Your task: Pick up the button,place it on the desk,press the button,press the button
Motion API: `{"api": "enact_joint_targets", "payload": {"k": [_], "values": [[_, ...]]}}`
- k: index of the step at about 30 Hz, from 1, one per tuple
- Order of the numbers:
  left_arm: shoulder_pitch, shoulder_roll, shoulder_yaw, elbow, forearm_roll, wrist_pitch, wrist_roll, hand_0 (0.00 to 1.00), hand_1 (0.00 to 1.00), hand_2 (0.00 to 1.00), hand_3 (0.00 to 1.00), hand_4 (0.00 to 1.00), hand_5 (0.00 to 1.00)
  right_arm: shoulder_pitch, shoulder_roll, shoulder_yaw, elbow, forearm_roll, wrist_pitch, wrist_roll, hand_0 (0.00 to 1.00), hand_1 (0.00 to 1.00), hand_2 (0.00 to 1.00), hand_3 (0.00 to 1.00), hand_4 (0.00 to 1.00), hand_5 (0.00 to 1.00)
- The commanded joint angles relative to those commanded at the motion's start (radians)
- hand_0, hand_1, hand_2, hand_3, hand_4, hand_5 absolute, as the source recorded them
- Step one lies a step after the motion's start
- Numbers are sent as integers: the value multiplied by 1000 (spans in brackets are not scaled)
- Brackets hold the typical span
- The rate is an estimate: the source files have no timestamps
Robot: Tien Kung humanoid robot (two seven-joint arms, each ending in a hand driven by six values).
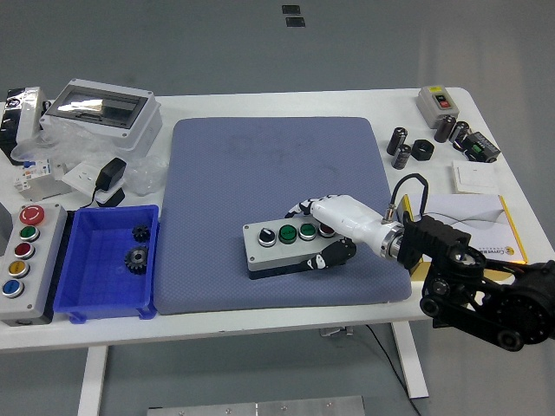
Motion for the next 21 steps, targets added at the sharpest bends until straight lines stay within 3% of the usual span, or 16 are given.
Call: {"api": "enact_joint_targets", "payload": {"k": [4,5,21], "values": [[1,1,-2,-1,4,0,1,666,625,564,630,653,292,1,-8,2,7,38,15,1,872,840,846,847,147,2],[1,1,-2,-1,4,0,1,666,626,564,630,654,293,1,-10,4,9,50,20,1,886,862,867,890,213,2],[3,-1,-2,1,8,-2,-1,666,626,564,628,654,295,-7,-39,46,37,211,90,1,897,865,873,905,212,2]]}}
